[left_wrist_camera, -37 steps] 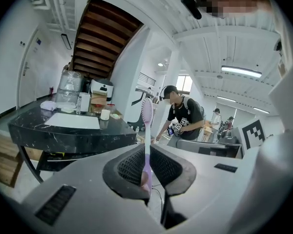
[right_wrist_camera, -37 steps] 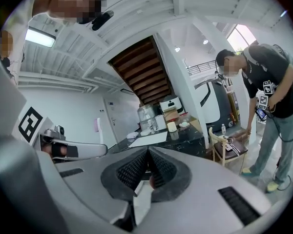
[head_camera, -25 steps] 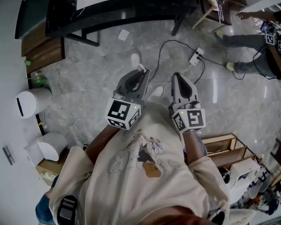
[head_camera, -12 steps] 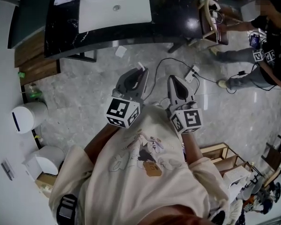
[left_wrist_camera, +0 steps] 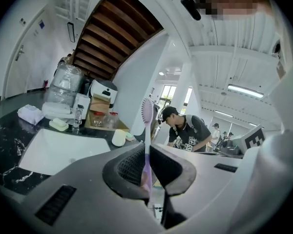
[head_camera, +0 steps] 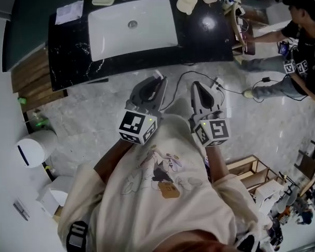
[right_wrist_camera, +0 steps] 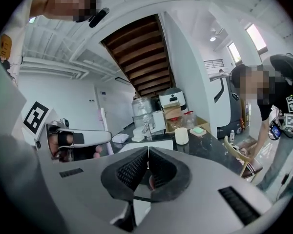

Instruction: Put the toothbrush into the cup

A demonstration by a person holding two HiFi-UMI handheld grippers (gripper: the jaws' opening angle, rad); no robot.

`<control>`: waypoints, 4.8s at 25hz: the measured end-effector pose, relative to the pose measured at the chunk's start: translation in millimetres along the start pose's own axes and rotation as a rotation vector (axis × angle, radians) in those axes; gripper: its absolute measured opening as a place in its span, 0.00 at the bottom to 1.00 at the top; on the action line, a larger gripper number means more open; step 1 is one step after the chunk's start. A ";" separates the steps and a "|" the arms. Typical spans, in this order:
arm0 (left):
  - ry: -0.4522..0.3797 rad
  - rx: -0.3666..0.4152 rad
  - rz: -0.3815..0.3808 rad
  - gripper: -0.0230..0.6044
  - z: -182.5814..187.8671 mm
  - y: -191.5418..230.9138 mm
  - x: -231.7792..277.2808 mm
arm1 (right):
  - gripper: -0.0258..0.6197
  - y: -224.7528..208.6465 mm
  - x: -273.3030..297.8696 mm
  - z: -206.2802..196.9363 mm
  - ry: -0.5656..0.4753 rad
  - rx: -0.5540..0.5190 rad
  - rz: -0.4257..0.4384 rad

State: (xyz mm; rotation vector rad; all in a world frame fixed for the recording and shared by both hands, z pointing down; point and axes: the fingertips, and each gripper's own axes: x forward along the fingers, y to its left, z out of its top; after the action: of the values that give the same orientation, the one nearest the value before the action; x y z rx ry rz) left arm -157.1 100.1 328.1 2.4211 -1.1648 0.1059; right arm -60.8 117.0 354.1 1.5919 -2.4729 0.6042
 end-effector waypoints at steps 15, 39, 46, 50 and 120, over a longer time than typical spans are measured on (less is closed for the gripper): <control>0.021 0.024 -0.016 0.10 25.6 38.5 91.5 | 0.07 -60.1 72.2 24.5 -0.011 0.009 -0.012; 0.010 0.052 0.112 0.10 86.0 79.5 303.4 | 0.07 -205.2 209.5 95.1 0.031 0.023 0.147; 0.001 0.042 0.170 0.10 93.0 96.5 331.0 | 0.07 -221.2 235.8 96.7 0.069 0.015 0.208; -0.014 0.041 0.206 0.10 100.3 106.3 340.6 | 0.07 -230.3 247.7 97.2 0.085 0.017 0.227; 0.237 0.050 0.216 0.30 12.4 123.0 391.5 | 0.07 -262.7 270.8 88.5 0.111 0.078 0.211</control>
State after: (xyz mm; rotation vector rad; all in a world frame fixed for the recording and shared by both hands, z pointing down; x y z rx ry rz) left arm -1.0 -255.3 462.0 2.2427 -1.3190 0.4807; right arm 66.9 -241.1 429.3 1.2918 -2.5813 0.8043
